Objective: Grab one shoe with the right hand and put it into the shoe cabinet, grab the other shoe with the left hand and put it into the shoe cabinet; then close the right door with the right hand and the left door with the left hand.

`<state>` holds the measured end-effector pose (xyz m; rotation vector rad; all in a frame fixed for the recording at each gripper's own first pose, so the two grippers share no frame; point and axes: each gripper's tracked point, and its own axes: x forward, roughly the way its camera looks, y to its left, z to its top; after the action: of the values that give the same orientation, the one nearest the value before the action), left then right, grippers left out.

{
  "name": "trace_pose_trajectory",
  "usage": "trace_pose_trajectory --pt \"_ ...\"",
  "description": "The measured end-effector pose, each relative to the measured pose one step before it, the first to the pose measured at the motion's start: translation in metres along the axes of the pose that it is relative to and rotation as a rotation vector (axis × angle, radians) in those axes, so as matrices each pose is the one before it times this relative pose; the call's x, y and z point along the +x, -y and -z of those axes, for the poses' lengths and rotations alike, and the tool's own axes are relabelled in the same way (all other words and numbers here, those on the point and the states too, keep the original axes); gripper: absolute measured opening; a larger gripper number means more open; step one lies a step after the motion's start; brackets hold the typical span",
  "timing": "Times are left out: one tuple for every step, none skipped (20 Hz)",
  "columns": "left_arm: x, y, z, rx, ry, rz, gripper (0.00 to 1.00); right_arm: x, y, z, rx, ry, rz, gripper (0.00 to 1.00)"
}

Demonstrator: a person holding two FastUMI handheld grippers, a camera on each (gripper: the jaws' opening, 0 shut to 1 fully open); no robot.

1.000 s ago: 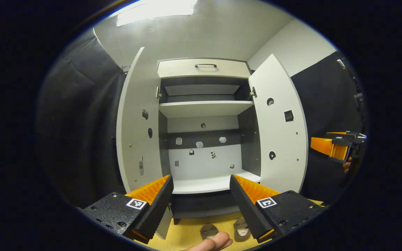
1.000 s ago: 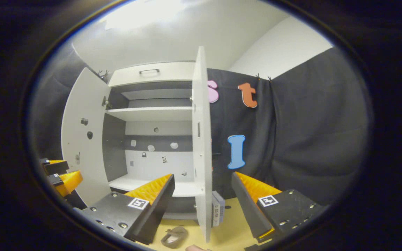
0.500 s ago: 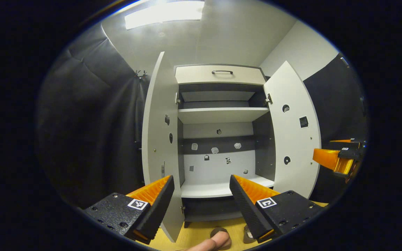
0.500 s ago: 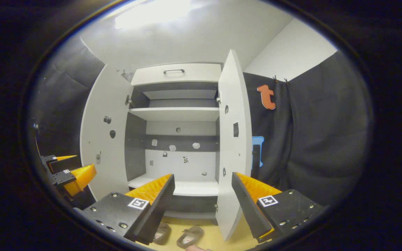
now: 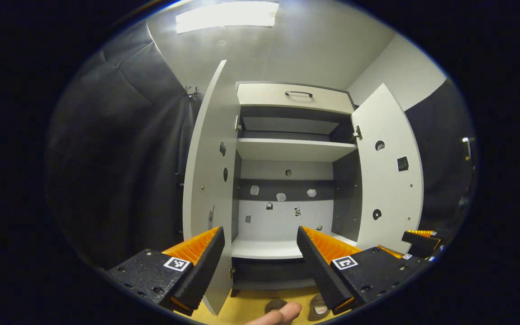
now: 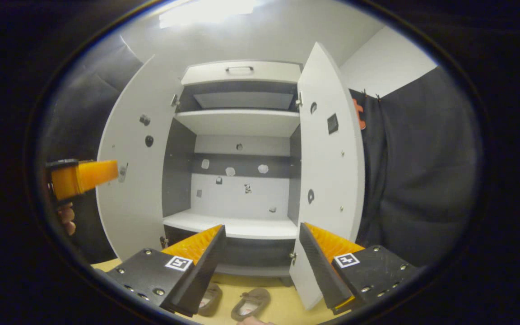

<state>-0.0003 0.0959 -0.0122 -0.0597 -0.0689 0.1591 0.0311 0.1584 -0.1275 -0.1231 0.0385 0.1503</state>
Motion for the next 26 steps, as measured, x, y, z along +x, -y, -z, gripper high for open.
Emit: trace_pose_trajectory --pt "0.00552 -0.00040 0.00511 -0.00292 -0.00724 -0.00221 1.00 0.00600 -0.00270 0.01631 -0.00348 -0.01302 -0.00099 0.98" --pt "0.00717 -0.00137 0.00627 0.00348 -0.01115 -0.00696 0.99 0.00702 0.00012 0.01959 -0.01499 -0.01109 0.01357 0.98" --pt "0.00669 0.00186 0.00746 0.00708 -0.00889 0.00612 0.99 0.00618 0.00125 0.01554 -0.01201 -0.00971 0.01682 0.98" --pt "0.00778 0.00354 0.00592 -0.00760 -0.00572 0.00831 0.98 0.00632 -0.00133 0.01995 -0.00600 -0.01568 0.00886 0.98" --pt "0.00816 0.00154 0.00590 -0.01357 -0.00265 0.00256 0.98 0.00527 -0.00345 0.02078 0.00056 -0.02403 0.00324 0.98" --pt "0.00849 0.00091 0.00922 -0.01091 -0.00655 -0.00135 0.99 0.00648 -0.00425 0.02490 0.00218 -0.03502 -0.00568 0.98" --pt "0.00682 0.00105 0.00993 -0.00937 -0.01374 -0.00132 0.98 0.00491 -0.00498 0.02479 0.00242 -0.04323 -0.01550 0.98" --pt "0.00619 0.00241 0.00755 -0.00626 -0.00748 0.00870 0.98 0.00706 -0.00221 0.02609 0.01337 -0.04694 -0.00345 0.94" --pt "0.00602 0.00493 0.00531 -0.00610 -0.00079 0.01718 0.99 0.00638 0.00058 0.02337 0.00226 -0.04616 0.00290 0.98" --pt "0.00580 0.00359 0.00606 -0.00382 -0.00089 0.01620 0.99 0.00857 -0.00203 0.02284 0.00766 -0.04975 -0.00082 0.98" --pt "0.00448 0.00193 0.00383 -0.00336 0.00368 0.01272 0.99 0.00627 -0.00295 0.02080 0.01157 -0.05461 -0.00849 0.99" --pt "0.00458 0.00153 0.00398 -0.00250 0.00420 0.01066 0.99 0.00850 -0.00554 0.01872 0.01393 -0.04784 -0.01498 0.99" --pt "0.00300 0.00015 0.00399 -0.00386 0.00211 0.00576 0.99 0.00516 -0.00765 0.01493 0.01855 -0.04633 -0.02307 0.99" --pt "0.00271 -0.00136 0.00476 -0.00091 0.00133 0.00294 0.99 0.00424 -0.00797 0.01566 0.01936 -0.04013 -0.02458 0.99" --pt "0.00248 -0.00251 0.00312 -0.00195 0.00277 0.00056 0.99 0.00321 -0.00744 0.01058 0.01126 -0.02632 -0.02134 0.99" --pt "0.00264 -0.00349 0.00392 -0.00030 0.00388 -0.00483 0.99 0.00441 -0.00574 0.01088 0.00361 -0.02342 -0.01062 0.94" --pt "0.00196 -0.00402 0.00333 0.00453 0.00239 -0.00296 0.99 0.00434 -0.00332 0.00843 -0.00817 -0.02284 -0.00482 0.98" --pt "0.00202 -0.00475 0.00366 -0.00532 0.00485 -0.00591 0.99 0.00672 -0.00189 0.00920 -0.00744 -0.01773 0.00631 0.94" --pt "0.00366 -0.00317 0.00162 0.00368 -0.01256 -0.00634 0.99 0.00636 0.00057 0.00640 0.00219 -0.01636 0.01174 0.96" --pt "0.00174 -0.00356 0.00249 -0.00225 0.00316 -0.01114 0.98 0.00856 -0.00084 0.00442 0.01696 -0.00373 0.00694 0.94" --pt "0.00299 -0.00141 -0.00113 0.00613 0.00939 -0.00496 0.98 0.00913 0.00102 0.00404 0.01625 -0.01018 0.01563 0.92" --pt "0.00074 -0.00038 0.00097 0.00949 -0.00231 0.00411 0.98 0.00911 0.00176 0.00847 0.00864 -0.02177 0.01633 0.83" --pt "0.00117 -0.00140 -0.00209 -0.00513 0.00846 0.00018 0.98 0.00734 0.00042 0.01025 0.01796 -0.03945 0.01304 0.82" --pt "0.00299 -0.00224 -0.00293 -0.00966 0.00706 -0.00171 0.98 0.00723 -0.00320 0.00564 0.01718 -0.01714 -0.00832 0.81" --pt "0.00292 -0.00194 -0.00159 -0.00366 0.01339 0.00154 0.98 0.01240 0.00562 -0.00178 0.00092 0.00882 0.02686 0.80" --pt "0.00459 -0.00242 0.00037 0.00345 0.00960 0.00056 0.98 -0.00398 0.00530 -0.00783 -0.00093 0.00325 0.01738 0.68"
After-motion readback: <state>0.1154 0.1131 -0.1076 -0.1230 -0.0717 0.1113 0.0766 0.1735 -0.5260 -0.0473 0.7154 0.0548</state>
